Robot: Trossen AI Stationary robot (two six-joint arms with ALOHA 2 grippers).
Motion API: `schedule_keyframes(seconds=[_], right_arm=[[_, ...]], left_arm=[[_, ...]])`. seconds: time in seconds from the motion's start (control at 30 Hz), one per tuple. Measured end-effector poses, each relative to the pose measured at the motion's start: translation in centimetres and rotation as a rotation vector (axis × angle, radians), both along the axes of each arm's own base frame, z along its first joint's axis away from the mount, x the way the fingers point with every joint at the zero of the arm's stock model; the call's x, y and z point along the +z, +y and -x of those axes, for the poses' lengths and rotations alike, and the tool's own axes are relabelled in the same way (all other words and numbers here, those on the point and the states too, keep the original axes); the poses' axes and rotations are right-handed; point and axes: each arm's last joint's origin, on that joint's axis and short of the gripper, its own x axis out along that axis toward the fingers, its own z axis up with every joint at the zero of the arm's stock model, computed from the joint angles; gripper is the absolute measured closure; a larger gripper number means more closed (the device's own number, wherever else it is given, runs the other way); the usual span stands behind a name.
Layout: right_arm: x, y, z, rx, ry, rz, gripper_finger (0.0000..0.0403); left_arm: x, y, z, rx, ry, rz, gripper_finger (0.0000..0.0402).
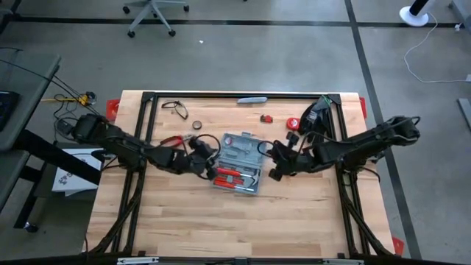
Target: Prefit tool cases
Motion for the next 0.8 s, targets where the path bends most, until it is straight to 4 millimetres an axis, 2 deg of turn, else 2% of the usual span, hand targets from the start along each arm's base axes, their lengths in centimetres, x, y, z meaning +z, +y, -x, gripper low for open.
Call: schedule_keyframes(seconds=[0.17, 0.33, 0.6, 0.8], right_arm=[[-0.4, -0.7, 0.2, -0.057, 0.033, 0.005, 0.0403], [-2.3, -2.0, 0.8, -0.129, 0.046, -0.008, 0.0403], [-6.6, -4.3, 1.4, -0.121, -0.08, -0.154, 0.0403], [-6.9, -6.4, 1.3, -0.137, -0.129, -0.151, 0.0403]], left_arm=[[-1.4, -0.7, 1.5, 0.055, 0.113, 0.043, 0.0303], [-2.7, -1.2, 2.1, 0.096, 0.168, 0.064, 0.0303], [-5.4, -1.2, 0.6, 0.11, 0.162, 0.171, 0.0303], [-7.2, -1.5, -1.3, 0.038, 0.091, 0.227, 0.0303]])
